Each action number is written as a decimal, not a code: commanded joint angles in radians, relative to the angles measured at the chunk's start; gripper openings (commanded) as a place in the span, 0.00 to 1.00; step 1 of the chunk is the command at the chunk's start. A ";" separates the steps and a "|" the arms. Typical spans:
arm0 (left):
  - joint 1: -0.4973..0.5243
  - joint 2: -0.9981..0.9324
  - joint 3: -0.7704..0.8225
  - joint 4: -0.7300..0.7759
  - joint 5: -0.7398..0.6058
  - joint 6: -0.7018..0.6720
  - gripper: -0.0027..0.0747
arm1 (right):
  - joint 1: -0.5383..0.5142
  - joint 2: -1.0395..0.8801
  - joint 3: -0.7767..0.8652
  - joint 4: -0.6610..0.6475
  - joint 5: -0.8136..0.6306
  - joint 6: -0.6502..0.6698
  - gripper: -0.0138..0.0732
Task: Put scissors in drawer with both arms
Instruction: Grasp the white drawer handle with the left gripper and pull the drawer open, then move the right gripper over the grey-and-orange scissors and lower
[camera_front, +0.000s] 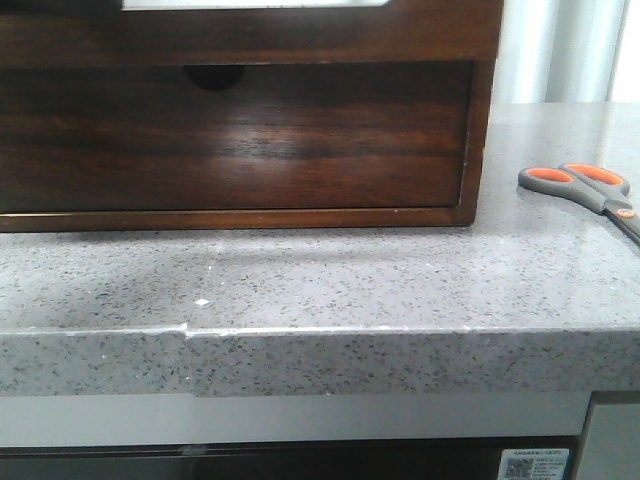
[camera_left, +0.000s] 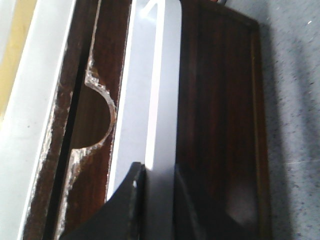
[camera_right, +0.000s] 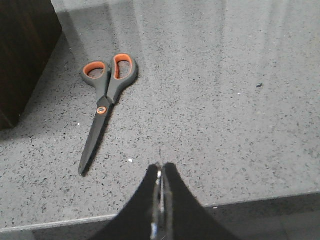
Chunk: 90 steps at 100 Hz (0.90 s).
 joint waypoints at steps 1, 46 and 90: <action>-0.025 -0.062 0.012 -0.018 -0.064 -0.011 0.01 | -0.005 0.019 -0.035 -0.005 -0.068 -0.007 0.09; -0.040 -0.223 0.127 -0.018 -0.193 -0.011 0.01 | -0.005 0.019 -0.035 -0.005 -0.068 -0.007 0.09; -0.040 -0.223 0.127 -0.018 -0.318 -0.011 0.05 | -0.005 0.019 -0.035 -0.005 -0.062 -0.007 0.09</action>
